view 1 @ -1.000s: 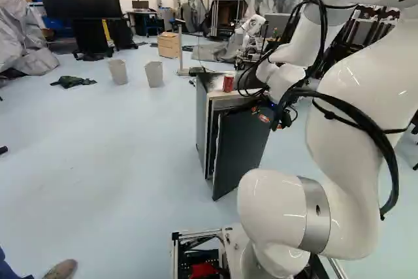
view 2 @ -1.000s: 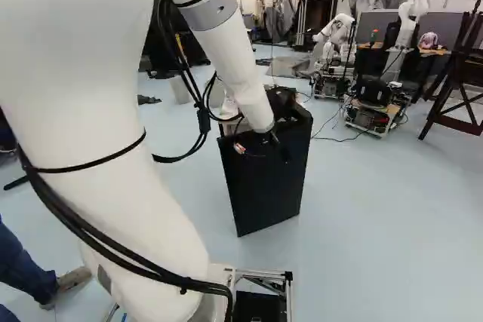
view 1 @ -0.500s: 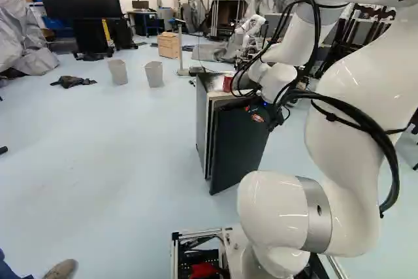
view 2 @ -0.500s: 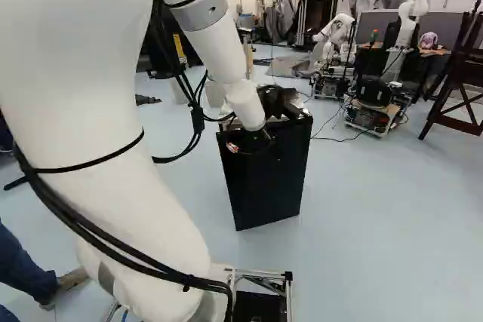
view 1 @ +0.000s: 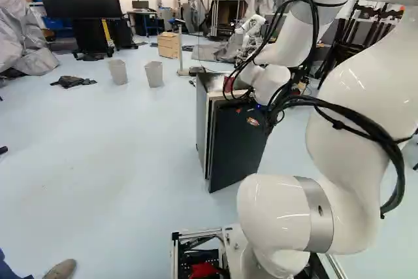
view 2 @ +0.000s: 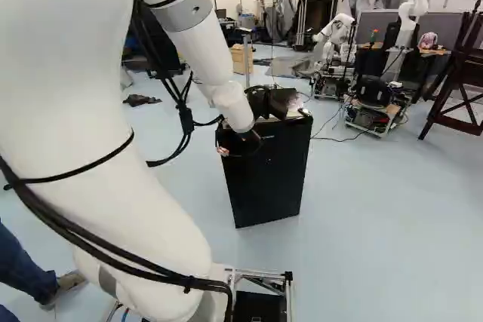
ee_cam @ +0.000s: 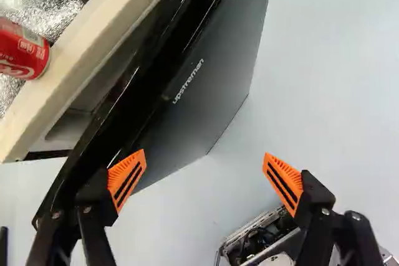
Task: Grab a drink from the fridge
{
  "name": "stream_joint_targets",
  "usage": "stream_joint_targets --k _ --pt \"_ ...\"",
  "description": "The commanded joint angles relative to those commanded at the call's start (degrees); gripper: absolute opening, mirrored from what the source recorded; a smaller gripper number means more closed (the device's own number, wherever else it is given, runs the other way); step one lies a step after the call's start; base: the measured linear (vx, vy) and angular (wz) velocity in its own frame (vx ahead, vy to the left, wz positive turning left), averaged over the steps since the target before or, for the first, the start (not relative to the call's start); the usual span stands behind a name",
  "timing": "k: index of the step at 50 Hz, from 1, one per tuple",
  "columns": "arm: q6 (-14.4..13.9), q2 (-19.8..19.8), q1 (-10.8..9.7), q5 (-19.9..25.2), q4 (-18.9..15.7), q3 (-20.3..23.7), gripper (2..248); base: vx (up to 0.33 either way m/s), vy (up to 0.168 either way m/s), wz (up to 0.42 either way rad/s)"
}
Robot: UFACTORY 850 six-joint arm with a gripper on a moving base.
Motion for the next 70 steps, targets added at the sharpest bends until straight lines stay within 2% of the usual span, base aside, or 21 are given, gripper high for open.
stream_joint_targets --k 11,36,46,70 --pt "0.00 -1.26 0.90 2.05 -2.97 0.31 247 0.000 0.000 0.000" --pt "0.00 -6.87 0.99 9.07 -11.38 -1.45 247 0.000 0.000 0.000" --pt "0.00 -7.50 0.99 11.84 -14.45 -1.66 247 0.000 0.000 0.000" --pt "0.00 -7.53 1.75 12.63 -15.28 -1.64 247 0.000 0.000 0.000"
